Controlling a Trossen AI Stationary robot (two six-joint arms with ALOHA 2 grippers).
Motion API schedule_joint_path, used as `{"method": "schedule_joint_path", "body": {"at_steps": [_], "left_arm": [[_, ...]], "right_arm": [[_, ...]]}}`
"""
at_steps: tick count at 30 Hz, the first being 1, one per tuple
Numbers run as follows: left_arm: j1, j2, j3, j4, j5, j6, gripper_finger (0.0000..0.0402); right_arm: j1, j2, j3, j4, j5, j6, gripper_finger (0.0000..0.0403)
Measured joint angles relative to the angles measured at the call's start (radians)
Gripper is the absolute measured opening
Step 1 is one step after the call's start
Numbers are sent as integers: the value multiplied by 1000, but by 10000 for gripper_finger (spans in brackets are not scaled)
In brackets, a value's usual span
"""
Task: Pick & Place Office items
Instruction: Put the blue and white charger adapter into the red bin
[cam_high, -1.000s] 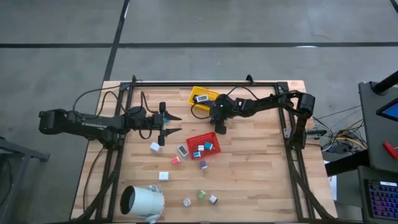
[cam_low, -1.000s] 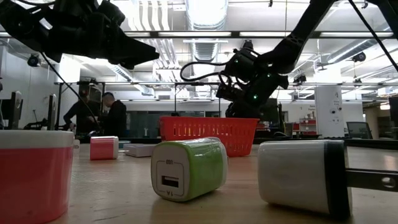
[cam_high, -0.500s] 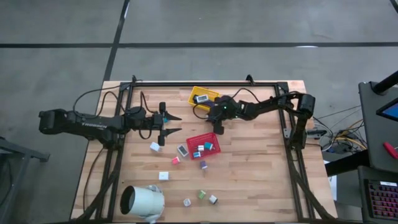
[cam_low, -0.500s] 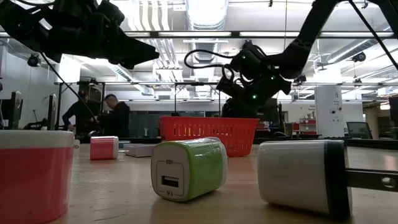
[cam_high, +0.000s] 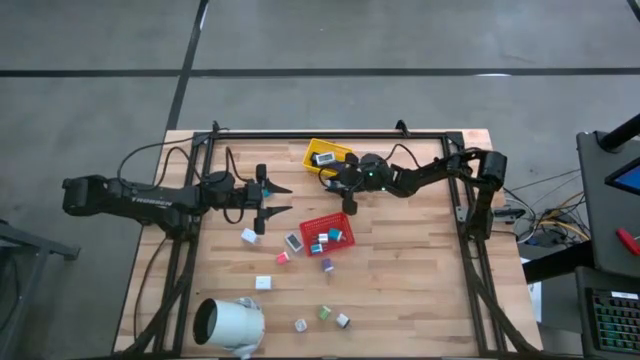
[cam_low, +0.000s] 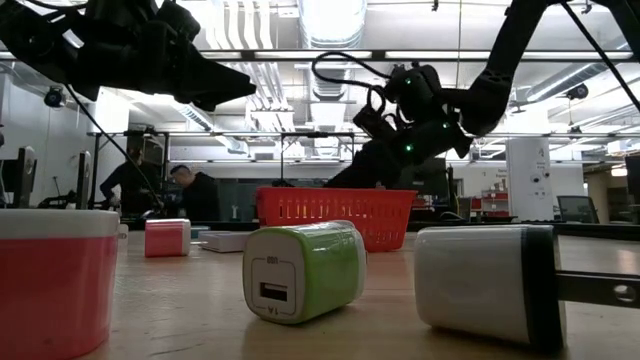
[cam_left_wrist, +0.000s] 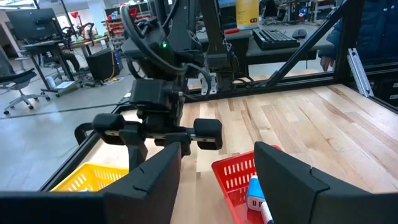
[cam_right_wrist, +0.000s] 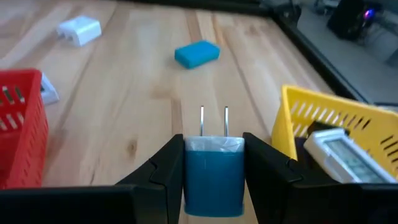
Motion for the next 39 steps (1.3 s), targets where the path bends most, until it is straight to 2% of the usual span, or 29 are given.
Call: {"method": "schedule_joint_path", "body": {"at_steps": [7,14,22,39], "left_arm": [[0,0,0,0,0,2,206],[0,0,0,0,0,4,206],[0,0,0,0,0,5,206],[0,0,0,0,0,5,206]], "right_arm": [[3,0,-37,185,-28,7,125],[2,0,-106,376,-138,36,125],[2,0,-119,394,-149,44,125],[3,0,-119,381,-519,131,125]]}}
